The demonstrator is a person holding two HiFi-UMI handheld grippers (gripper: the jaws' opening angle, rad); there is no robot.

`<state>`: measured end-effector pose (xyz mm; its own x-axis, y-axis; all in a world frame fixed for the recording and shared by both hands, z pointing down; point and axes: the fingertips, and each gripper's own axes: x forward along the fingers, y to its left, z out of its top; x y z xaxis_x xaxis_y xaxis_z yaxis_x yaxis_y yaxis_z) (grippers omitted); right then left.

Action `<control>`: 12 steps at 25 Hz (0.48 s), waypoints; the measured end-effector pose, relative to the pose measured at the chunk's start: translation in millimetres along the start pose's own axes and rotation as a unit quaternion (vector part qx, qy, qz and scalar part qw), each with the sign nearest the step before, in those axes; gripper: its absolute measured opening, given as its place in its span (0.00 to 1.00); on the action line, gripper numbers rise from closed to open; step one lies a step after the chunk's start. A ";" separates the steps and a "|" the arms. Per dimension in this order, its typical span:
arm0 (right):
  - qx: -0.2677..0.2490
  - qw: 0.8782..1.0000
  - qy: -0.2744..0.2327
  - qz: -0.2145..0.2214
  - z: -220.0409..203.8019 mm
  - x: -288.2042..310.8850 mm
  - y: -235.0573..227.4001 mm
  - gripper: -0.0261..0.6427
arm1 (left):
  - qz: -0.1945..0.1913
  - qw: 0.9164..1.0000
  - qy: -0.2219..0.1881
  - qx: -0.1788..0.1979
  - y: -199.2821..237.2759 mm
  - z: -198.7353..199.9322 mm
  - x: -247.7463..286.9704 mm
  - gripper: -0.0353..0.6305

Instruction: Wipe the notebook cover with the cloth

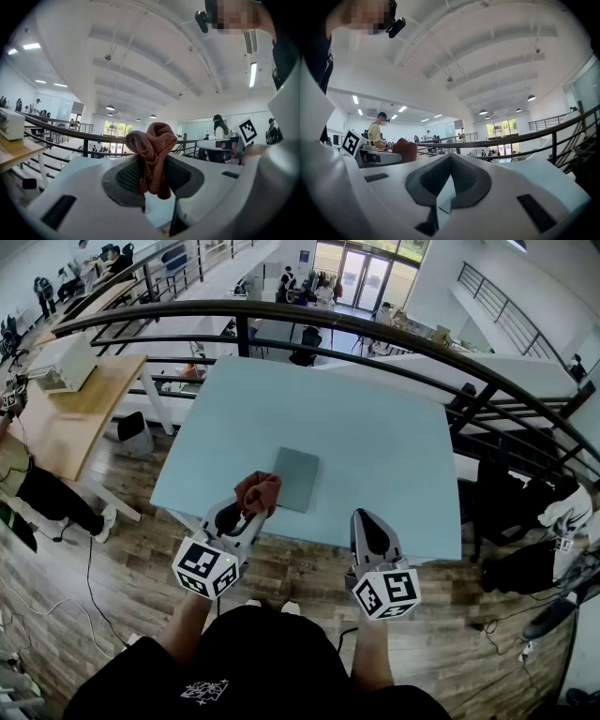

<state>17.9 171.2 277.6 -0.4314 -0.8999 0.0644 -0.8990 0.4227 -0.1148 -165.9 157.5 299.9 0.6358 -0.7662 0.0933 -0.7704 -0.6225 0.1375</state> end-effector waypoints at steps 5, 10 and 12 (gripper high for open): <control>0.007 1.000 0.002 -0.005 -1.5 -3.2 -3.6 0.04 | 0.002 1.000 0.001 -0.005 1.8 -0.7 -0.3 0.25; 0.008 1.000 0.009 -0.007 -8.0 -5.1 -9.0 0.04 | 0.019 1.000 -0.001 -0.021 7.8 -6.1 -2.2 0.25; 0.013 1.000 0.012 -0.007 -10.7 -6.2 -13.6 0.04 | 0.024 0.999 -0.001 -0.024 7.5 -6.7 -0.2 0.25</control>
<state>32.1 172.2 289.3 -0.4215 -0.9025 0.0888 -0.9024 0.4078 -0.1390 -171.5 154.1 307.5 0.5973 -0.7959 0.0988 -0.7974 -0.5761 0.1796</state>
